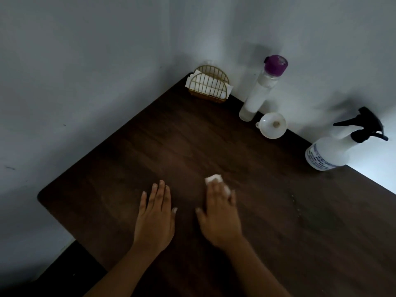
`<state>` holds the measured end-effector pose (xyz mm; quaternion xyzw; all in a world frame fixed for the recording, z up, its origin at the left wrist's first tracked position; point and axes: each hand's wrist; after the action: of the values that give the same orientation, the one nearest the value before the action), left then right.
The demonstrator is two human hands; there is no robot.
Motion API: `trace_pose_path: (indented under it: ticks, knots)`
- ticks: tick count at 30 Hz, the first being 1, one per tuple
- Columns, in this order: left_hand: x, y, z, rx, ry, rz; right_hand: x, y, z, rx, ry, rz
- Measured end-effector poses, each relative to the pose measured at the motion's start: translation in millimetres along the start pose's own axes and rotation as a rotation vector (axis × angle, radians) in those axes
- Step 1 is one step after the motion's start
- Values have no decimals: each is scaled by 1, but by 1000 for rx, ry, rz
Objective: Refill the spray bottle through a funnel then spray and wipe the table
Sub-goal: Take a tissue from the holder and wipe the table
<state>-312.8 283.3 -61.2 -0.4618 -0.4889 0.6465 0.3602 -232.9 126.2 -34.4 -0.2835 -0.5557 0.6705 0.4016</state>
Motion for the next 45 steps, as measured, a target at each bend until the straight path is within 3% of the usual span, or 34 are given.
trace_pose_path:
  ticks: [3, 5, 9, 14, 19, 23, 27, 31, 36, 40, 45]
  knots:
    - [0, 2, 11, 1, -3, -9, 33, 7, -8, 41, -261, 40]
    - [1, 2, 18, -2, -13, -16, 26, 6, -37, -3, -298, 131]
    - [-2, 2, 32, 6, -63, -14, -29, -6, -74, 35, -55, 120]
    - [-9, 5, 49, -17, -41, -13, -39, 6, 0, 3, 52, 15]
    - [-11, 9, 63, -66, -80, 90, 43, 37, 86, 17, -302, -25]
    - [-6, 6, 76, -100, -121, 206, 51, 35, 63, 12, -432, 77]
    - [-9, 6, 88, -63, -86, 190, -2, 14, 28, 55, -170, 141]
    - [-23, 6, 91, 14, -27, 166, -33, 21, 84, 98, -54, 95]
    - [-29, 8, 88, 24, 59, 160, 28, 45, 172, 70, -198, 86]
    - [-28, 8, 92, 23, 118, 212, 36, 46, 156, 66, -243, 103]
    - [-31, 10, 99, 43, 176, 222, -27, 36, 138, 70, 110, 83]
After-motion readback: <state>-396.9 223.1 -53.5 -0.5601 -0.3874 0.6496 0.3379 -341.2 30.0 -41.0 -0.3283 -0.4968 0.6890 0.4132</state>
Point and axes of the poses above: each hand's wrist, its own z-axis away from the middle knuckle, its own y-axis out of the palm, x = y × z, and after that the axes turned 9 degrees about z, right-handed
